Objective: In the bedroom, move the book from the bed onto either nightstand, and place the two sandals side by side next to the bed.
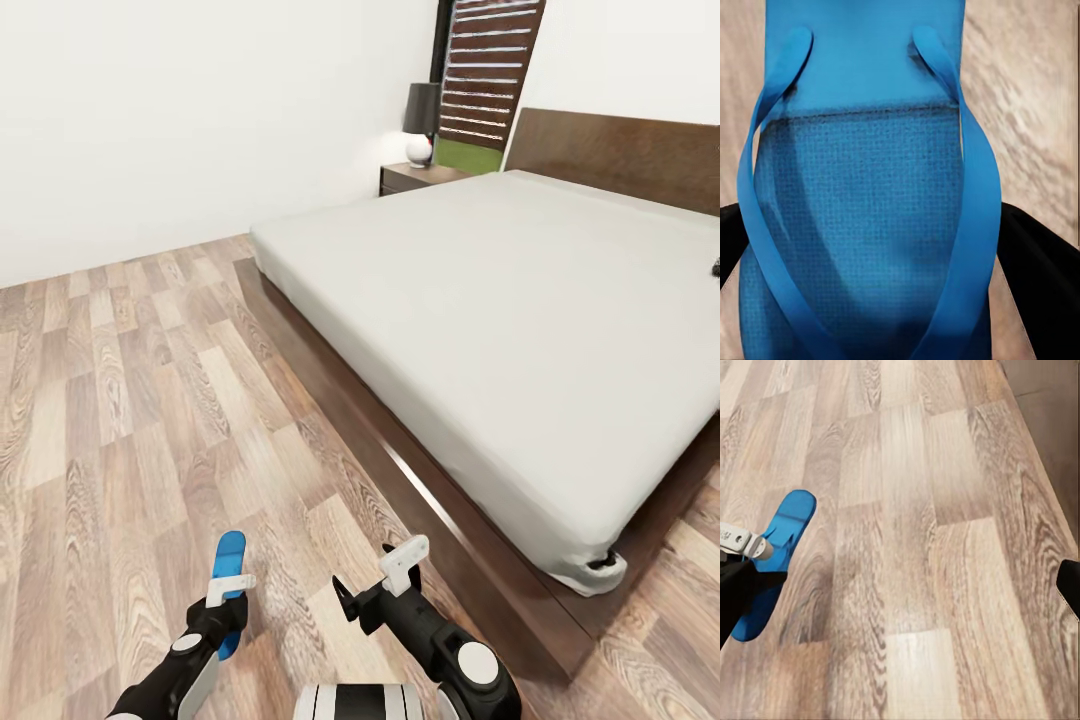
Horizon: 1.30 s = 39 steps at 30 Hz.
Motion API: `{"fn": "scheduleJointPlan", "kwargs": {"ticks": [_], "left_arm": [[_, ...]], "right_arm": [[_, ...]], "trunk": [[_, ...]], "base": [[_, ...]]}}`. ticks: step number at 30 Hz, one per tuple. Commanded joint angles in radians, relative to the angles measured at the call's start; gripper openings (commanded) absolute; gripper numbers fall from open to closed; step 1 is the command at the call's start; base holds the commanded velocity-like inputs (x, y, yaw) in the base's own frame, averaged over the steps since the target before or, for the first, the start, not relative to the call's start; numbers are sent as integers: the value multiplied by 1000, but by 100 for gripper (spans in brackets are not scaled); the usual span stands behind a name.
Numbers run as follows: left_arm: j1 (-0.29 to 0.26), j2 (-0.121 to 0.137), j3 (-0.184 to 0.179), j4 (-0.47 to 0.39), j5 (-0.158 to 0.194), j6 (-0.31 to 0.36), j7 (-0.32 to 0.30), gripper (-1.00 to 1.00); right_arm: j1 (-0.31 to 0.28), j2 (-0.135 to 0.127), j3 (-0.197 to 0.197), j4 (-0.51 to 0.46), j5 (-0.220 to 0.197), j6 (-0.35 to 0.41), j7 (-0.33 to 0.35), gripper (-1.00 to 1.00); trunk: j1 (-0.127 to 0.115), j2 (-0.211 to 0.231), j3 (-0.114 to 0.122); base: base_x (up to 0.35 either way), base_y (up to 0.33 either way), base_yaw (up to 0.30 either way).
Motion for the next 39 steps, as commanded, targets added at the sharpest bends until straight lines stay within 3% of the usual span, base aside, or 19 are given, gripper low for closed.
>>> {"fn": "scheduleJointPlan", "kwargs": {"ticks": [1, 39], "left_arm": [[-1, 0, -1, 1, 8, -3, 2, -100], [0, 0, 5, 1, 10, -6, 2, -100]], "right_arm": [[0, 0, -1, -1, 1, 5, 4, 100], [0, 0, -1, 0, 1, 5, 8, 100]], "trunk": [[-1, 0, 3], [-18, 9, 150]], "base": [[0, 0, 0], [0, 0, 0]]}}
